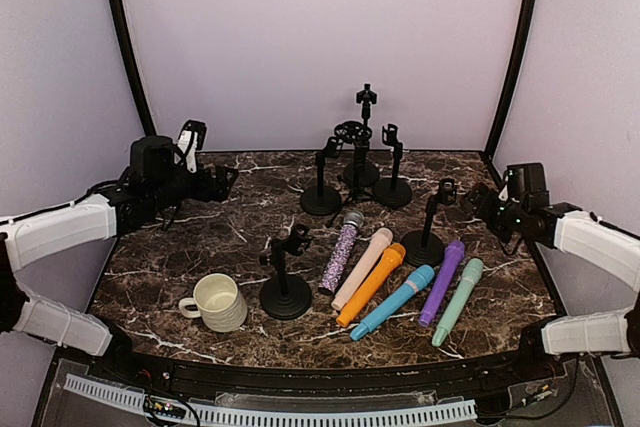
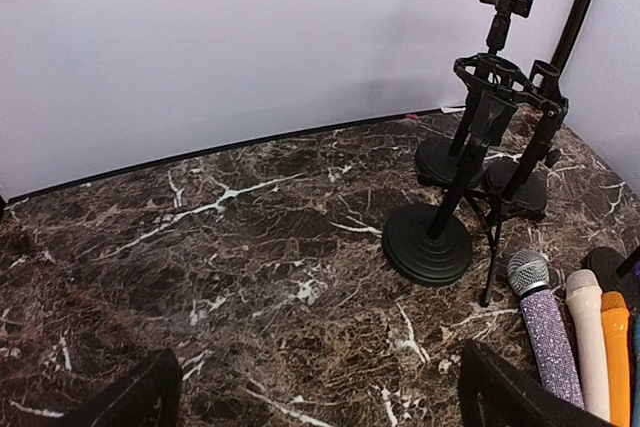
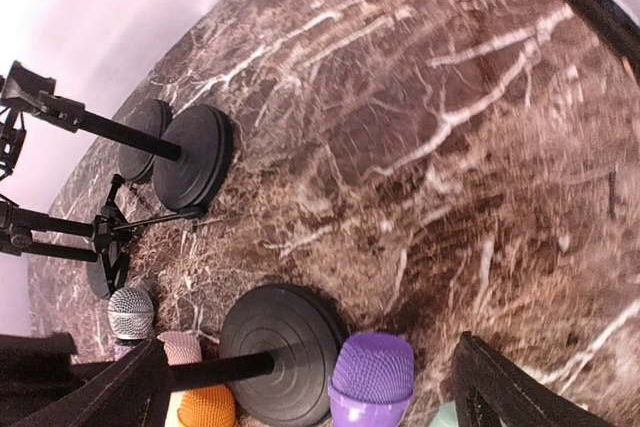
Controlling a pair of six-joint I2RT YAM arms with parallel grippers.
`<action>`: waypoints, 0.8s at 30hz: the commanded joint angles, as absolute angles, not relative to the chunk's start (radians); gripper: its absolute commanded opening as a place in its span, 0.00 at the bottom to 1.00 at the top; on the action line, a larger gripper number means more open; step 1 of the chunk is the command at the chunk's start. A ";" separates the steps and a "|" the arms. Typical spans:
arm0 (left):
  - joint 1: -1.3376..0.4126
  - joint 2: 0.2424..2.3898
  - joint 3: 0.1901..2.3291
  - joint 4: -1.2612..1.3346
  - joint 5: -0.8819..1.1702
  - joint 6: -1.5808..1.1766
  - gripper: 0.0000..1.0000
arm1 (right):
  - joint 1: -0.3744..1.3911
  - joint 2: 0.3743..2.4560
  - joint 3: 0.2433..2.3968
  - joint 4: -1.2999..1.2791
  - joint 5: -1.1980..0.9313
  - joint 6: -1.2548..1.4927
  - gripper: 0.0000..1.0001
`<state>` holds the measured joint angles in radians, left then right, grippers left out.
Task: Remove the microphone from the stand
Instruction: Reset both arms
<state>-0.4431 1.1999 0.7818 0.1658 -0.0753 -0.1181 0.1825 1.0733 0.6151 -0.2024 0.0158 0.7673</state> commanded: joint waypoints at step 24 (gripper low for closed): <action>0.180 1.120 0.336 0.806 -0.030 -0.096 0.99 | -0.261 1.166 0.372 0.711 -0.058 0.272 0.99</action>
<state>0.1802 1.2018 0.4892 0.6067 0.0898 -0.1257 -0.2611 1.2129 0.4339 0.4984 -0.0570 0.3214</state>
